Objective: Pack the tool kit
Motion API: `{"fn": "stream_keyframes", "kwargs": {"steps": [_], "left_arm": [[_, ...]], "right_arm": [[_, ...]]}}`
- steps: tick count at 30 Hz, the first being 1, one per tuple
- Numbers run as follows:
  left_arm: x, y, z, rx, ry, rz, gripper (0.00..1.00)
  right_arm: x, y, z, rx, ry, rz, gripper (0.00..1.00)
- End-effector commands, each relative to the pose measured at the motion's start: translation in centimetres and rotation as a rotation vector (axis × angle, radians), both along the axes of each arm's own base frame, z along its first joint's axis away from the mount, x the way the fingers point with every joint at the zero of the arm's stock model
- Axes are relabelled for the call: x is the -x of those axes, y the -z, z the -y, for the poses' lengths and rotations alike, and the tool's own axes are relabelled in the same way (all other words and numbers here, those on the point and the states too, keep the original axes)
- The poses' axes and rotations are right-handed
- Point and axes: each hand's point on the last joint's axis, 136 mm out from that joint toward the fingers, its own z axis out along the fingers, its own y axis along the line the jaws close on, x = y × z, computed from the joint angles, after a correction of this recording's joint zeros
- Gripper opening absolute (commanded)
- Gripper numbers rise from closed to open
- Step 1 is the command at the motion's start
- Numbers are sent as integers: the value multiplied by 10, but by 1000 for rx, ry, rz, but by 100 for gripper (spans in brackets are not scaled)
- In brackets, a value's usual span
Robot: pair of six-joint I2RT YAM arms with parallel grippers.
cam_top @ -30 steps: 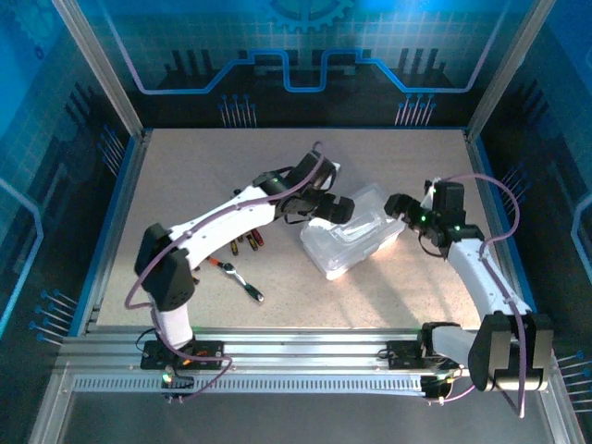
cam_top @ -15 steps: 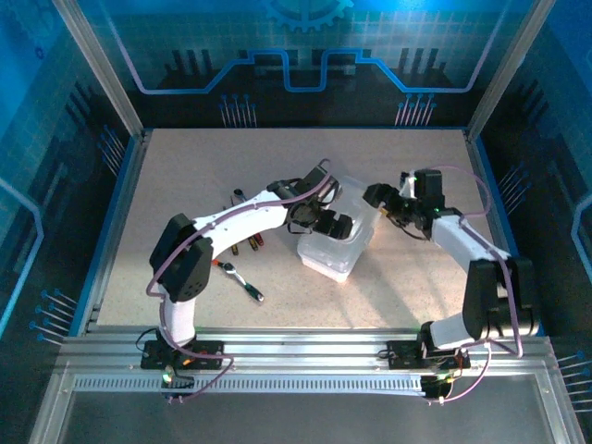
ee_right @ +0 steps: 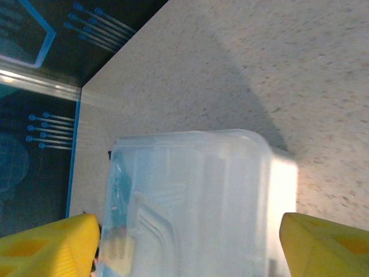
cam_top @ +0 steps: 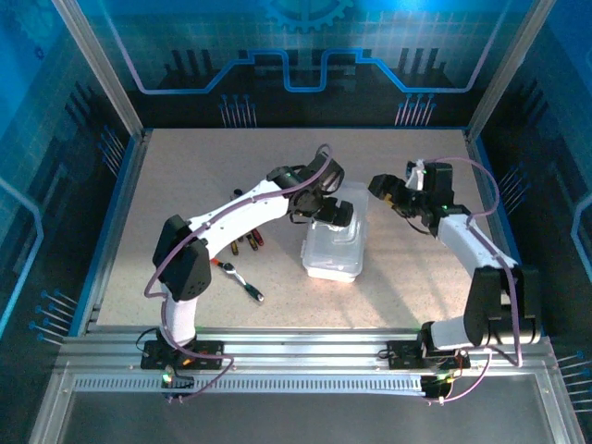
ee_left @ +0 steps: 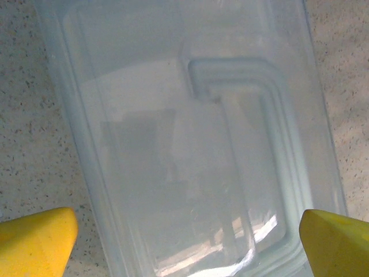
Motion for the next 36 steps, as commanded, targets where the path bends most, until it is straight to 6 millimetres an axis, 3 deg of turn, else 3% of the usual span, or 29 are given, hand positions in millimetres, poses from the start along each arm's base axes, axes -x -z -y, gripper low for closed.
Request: {"fn": "stream_keyframes", "kwargs": {"steps": [1,6,14,21,27,36], "left_arm": [[4,15,-7,-77,-31,-73,99],[-1,30,-14,-164,-41,-102,99],[7,61,-17,-191,-37,-183,96],[3,60,-25,-44,-50,-216,78],[0,54,-43,73,-47,-215,75],[-4,57,-59,78,-65,-204,75]], "right_arm": [[22,21,8,37,-7,-48,84],[41,43,1,-10,-53,-74,86],[52,55,-9,-75,-92,-76,87],[49,46,-28,-229,-159,-9,87],[51,46,-45,-264,-206,4,87],[55,40,-69,-412,-298,11,88]]}}
